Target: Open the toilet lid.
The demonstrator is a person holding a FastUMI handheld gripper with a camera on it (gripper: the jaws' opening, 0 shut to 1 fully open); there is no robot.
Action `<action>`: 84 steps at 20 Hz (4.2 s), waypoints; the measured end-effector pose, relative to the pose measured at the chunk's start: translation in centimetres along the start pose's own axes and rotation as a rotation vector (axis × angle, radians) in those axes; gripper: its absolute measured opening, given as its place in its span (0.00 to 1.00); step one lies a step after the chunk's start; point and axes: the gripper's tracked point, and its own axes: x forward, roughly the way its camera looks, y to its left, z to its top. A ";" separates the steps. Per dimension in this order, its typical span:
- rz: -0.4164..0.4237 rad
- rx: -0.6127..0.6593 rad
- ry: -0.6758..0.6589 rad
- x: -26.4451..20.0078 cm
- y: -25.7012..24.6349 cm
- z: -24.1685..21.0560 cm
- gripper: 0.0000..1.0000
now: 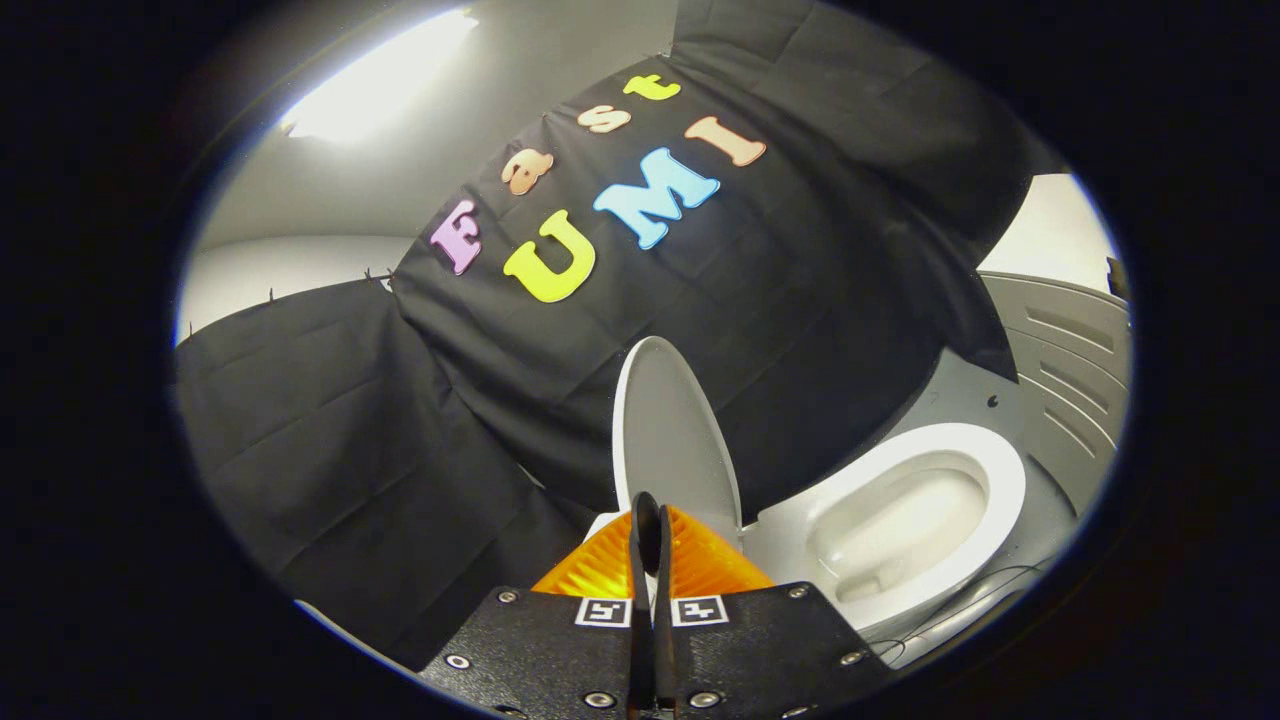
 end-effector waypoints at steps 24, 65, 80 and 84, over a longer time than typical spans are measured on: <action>0.120 -0.162 0.040 4.0 11.1 -7.6 0.00; 0.182 -0.515 -0.150 -5.8 10.3 2.4 0.95; -0.060 -0.733 -0.314 -13.4 -3.0 13.0 0.95; -0.071 -0.750 -0.302 -14.3 -5.7 11.9 0.95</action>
